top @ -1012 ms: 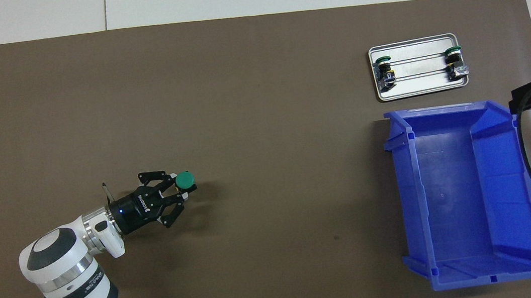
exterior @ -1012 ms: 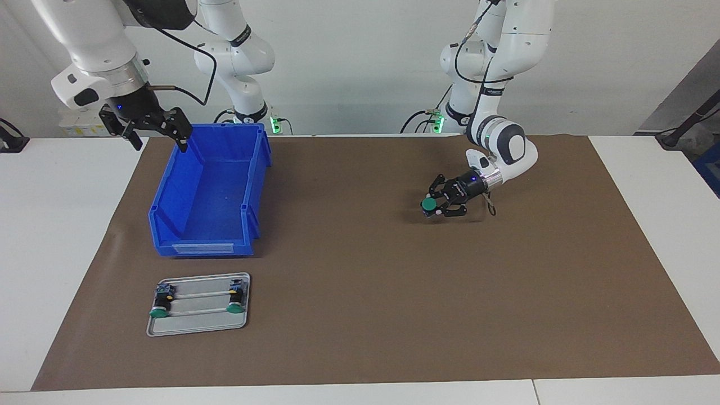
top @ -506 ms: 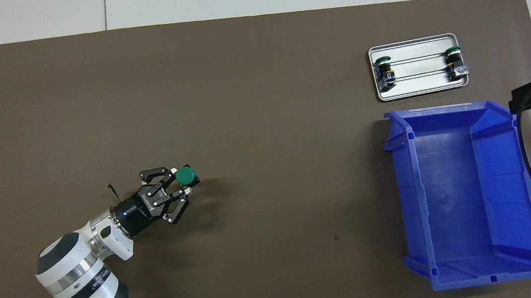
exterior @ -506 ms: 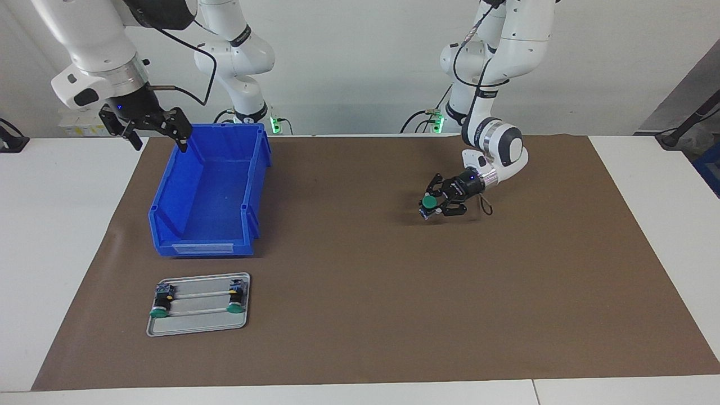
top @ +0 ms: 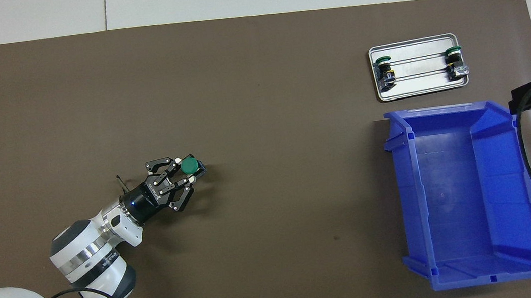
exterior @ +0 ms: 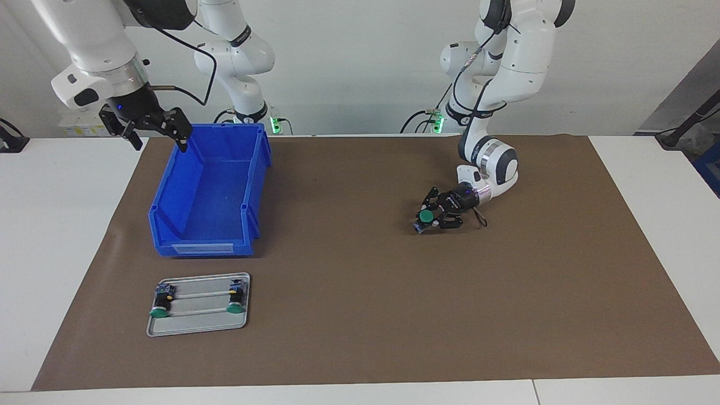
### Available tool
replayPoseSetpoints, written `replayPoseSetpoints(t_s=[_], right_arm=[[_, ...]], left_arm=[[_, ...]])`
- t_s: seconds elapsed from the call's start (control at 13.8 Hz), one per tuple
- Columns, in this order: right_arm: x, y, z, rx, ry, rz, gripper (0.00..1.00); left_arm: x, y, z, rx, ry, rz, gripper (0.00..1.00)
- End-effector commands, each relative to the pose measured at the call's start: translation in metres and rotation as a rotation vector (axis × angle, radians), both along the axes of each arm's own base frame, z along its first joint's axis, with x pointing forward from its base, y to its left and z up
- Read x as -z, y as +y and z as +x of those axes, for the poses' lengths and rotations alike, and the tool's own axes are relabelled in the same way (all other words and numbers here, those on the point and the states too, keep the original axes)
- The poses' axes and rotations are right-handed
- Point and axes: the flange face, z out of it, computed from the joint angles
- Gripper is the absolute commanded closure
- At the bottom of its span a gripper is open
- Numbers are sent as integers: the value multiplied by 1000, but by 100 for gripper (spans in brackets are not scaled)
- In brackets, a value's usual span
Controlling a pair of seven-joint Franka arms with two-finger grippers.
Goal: Place and press button with both arms
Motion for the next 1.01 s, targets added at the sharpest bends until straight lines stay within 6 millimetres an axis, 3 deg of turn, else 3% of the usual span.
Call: replayPoseSetpoints(t_s=[0.0,0.43,0.58,0.65,0.72,0.94], right_arm=[[0,1,-3,11,10,12,0],[0,1,-3,11,10,12,0],[0,1,-3,11,10,12,0],[0,1,-3,11,10,12,0],[0,1,-3,13,10,12,0],[0,1,-3,11,10,12,0]], left_arm=[[11,-12,0,-17,-47,86,62],[17,-23,-4,4,-27,131,60],[18,-22,-5,2,-23,128,50],[19,-21,-6,2,-18,128,37],[19,-20,-5,-1,-17,128,31],[20,-19,-7,-1,-4,127,17]])
